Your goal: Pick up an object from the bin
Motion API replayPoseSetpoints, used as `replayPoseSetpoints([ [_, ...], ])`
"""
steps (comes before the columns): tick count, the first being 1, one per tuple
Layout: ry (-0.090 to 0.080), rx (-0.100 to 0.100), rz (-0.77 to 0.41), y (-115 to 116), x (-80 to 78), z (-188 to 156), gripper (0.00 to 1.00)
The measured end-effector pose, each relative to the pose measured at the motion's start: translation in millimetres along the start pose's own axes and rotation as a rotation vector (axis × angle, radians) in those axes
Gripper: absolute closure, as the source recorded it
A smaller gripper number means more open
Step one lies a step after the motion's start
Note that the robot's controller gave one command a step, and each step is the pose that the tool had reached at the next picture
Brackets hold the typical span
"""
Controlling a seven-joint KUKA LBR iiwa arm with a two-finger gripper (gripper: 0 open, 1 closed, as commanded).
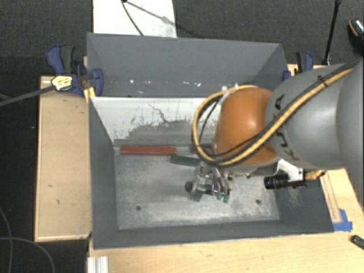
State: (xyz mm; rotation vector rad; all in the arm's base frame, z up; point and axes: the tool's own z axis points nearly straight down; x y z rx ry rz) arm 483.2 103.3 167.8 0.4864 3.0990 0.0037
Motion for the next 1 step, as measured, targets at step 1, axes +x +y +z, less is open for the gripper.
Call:
replayPoseSetpoints([
  [1, 0.000, 0.000, -0.005, 0.5, -1.3, -22.9, 1.00],
])
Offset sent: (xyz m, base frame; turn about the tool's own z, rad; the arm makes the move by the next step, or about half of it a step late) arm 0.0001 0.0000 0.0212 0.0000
